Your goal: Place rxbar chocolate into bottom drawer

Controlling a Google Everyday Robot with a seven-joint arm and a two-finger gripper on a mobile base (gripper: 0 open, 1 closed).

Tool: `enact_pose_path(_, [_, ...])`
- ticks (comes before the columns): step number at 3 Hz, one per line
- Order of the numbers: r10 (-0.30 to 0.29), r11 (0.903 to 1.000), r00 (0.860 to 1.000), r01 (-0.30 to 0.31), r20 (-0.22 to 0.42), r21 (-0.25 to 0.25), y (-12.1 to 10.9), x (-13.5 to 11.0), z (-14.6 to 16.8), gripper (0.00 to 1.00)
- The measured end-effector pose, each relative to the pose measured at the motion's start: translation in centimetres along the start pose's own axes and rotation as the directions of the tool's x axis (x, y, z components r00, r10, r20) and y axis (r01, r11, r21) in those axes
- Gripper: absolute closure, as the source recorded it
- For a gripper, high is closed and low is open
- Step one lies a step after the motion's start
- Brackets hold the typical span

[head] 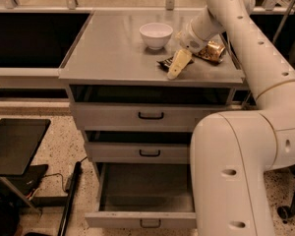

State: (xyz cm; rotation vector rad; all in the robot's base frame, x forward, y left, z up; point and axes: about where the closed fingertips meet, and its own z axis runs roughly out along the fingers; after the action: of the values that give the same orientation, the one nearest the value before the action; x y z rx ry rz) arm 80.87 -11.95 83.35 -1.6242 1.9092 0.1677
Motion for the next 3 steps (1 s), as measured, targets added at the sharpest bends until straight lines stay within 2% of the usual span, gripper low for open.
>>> enact_pose_path(1, [-0.001, 0.9999, 1.000, 0.002, 0.006, -0.015, 0.13, -0.22, 0.32, 0.19])
enact_pose_path(3, [-0.002, 0.9999, 1.000, 0.002, 0.006, -0.015, 0.14, -0.25, 0.28, 0.66])
